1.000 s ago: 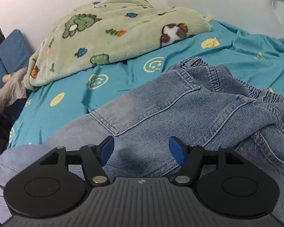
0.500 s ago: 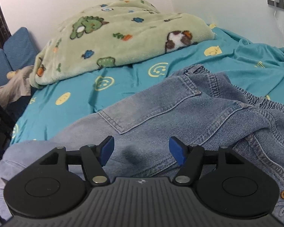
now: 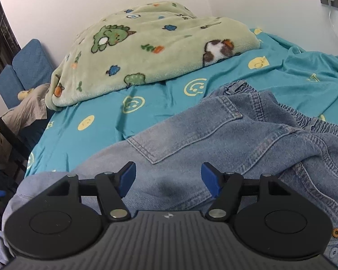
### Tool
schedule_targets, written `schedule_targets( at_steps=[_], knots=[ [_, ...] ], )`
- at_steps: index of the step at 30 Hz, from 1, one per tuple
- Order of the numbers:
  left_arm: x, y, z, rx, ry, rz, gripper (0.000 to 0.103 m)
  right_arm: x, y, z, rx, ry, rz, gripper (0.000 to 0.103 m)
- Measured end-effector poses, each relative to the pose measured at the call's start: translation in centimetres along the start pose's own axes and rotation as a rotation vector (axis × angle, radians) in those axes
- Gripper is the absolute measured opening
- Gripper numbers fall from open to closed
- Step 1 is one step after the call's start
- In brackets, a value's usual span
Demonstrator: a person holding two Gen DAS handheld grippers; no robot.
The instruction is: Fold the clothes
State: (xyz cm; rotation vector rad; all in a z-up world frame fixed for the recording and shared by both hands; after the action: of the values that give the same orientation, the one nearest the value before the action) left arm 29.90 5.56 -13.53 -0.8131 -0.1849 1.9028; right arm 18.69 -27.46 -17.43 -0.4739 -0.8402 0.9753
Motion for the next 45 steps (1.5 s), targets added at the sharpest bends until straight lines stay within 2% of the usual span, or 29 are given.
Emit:
schedule_targets(
  at_steps=[3,7,9,12,15,17,19,22,27,30,32,35,38,42,45],
  knots=[
    [-2.5,1.4,-3.8,0.05,-0.054,-0.074,0.072,0.2,-0.2,0.0,-0.003,-0.016,-0.008,0.067],
    [-4.5,3.0,-8.1,0.092,-0.164,-0.185,0.075,0.2,-0.4,-0.1,0.002,-0.041,-0.033,0.068],
    [-4.9,3.6,-9.2,0.099,-0.214,-0.222,0.078,0.1,-0.6,-0.3,0.004,-0.045,-0.05,0.068],
    [-5.0,4.3,-9.8,0.09,-0.268,-0.289,0.076,-0.2,-0.8,-0.5,0.006,-0.05,-0.073,0.068],
    [-5.2,4.8,-9.8,0.069,-0.309,-0.376,0.053,-0.4,-0.8,-0.7,0.009,-0.05,-0.084,0.068],
    [-5.2,4.9,-9.4,0.057,-0.307,-0.393,0.023,-0.4,-0.8,-0.8,0.013,-0.051,-0.088,0.068],
    [-5.5,4.9,-8.4,0.042,-0.294,-0.4,0.008,-0.5,-0.7,-0.9,0.018,-0.053,-0.088,0.068],
    [-6.1,4.5,-5.5,-0.016,-0.26,-0.406,0.005,-0.6,-0.6,-0.9,0.022,-0.047,-0.08,0.068],
    [-3.9,4.8,0.9,-0.076,-0.153,-0.296,0.004,-0.9,-0.6,-0.9,0.021,-0.039,-0.085,0.068],
    [-1.3,6.7,4.0,-0.082,-0.096,-0.172,0.005,-1.1,-0.7,-0.8,0.015,-0.037,-0.088,0.068],
    [1.1,8.9,4.7,-0.049,-0.09,-0.074,0.005,-1.4,-0.7,-0.8,0.017,-0.04,-0.106,0.068],
    [4.6,12.0,3.8,0.069,-0.101,0.08,0.003,-1.9,-0.6,-0.8,0.021,-0.04,-0.132,0.068],
    [6.2,13.7,2.9,0.145,-0.104,0.177,0.0,-2.1,-0.4,-0.7,0.026,-0.039,-0.146,0.068],
    [5.4,13.0,2.9,0.12,-0.061,0.173,0.001,-2.3,-0.7,-0.9,0.019,-0.046,-0.159,0.068],
    [4.3,12.1,3.3,0.078,-0.015,0.163,0.006,-2.9,-1.4,-0.7,-0.016,-0.045,-0.182,0.068]
  ],
)
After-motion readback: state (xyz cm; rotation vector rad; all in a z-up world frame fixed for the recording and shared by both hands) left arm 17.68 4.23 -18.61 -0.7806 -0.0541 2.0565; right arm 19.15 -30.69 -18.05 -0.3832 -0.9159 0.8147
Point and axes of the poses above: each gripper's, at about its wrist camera, not at the fingertips, and z roughly against the way its jaws point, x to its left, y to its underside, the point moved 9 cm from there along -z, roughly the way its jaws point, and after that the axes turned 3 degrees about -z, right-handed, at the moved point
